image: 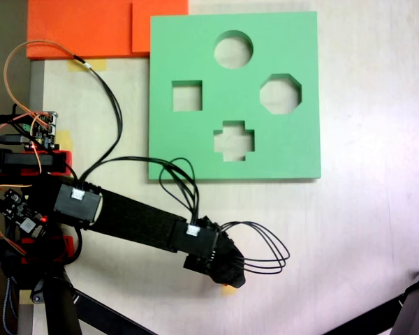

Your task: Put the square block into the corresponding hole

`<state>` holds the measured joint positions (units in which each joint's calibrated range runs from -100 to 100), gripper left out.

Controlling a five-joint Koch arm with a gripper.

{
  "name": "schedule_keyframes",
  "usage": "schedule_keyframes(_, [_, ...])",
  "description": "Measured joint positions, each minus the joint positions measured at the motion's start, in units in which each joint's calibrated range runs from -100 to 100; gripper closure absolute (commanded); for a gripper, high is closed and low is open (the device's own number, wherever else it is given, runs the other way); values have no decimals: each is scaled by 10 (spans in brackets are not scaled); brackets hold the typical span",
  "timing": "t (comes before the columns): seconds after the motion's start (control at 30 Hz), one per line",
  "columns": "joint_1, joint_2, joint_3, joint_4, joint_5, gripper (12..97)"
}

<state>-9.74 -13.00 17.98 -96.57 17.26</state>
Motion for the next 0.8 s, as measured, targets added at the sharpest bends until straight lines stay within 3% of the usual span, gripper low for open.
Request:
schedule_keyframes(0.43, [-15,172,38,0,-17,384])
schedule_keyframes(0.7, [-16,181,60,0,-19,392])
schedule_keyframes(0.73, [-16,181,58,0,-19,397])
schedule_keyframes(0.8, [-17,181,48,0,-18,501])
